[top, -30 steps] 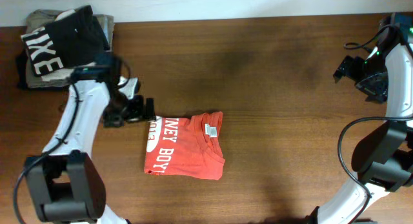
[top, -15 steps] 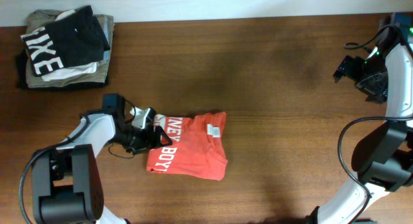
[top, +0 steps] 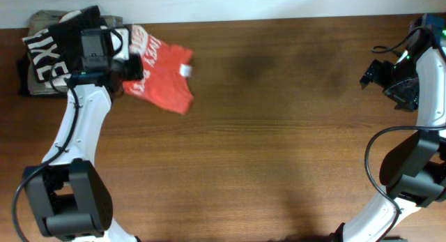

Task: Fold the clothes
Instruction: 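Grasp the folded red shirt's left edge with the left gripper, then carry the folded red shirt onto the clothes stack with the left gripper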

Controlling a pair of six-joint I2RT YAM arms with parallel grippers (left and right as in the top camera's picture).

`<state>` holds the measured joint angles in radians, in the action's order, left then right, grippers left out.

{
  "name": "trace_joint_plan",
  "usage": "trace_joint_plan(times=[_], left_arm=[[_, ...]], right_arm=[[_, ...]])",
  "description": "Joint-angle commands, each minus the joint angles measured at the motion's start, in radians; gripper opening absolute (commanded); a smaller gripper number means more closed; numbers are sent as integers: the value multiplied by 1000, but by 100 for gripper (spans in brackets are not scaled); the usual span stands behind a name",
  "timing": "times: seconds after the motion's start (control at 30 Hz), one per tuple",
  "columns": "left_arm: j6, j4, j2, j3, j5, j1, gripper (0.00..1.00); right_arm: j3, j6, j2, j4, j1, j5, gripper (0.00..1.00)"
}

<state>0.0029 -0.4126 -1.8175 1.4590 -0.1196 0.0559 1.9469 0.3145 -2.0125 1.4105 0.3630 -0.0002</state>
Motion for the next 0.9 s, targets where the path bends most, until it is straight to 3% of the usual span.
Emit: trace_joint_plan(times=[0.0,0.2,0.43,0.57,0.87], left_arm=[[16,143,-23,25,95,46,1],[-27,383,-23,38,93,145,1],[-150,433,-23,96,154,150,1],[-328,459,-23,98,135,150,1],[-418,461,-23,152,97,147,1]], right_arm=[[13,5,7,-1,-2,5,99],[13,5,7,-1,-2,5,99],[13,5,7,-1,-2,5,99],[13,5,7,-1,-2,5,99],[13,5,7,-1,-2,5,99]])
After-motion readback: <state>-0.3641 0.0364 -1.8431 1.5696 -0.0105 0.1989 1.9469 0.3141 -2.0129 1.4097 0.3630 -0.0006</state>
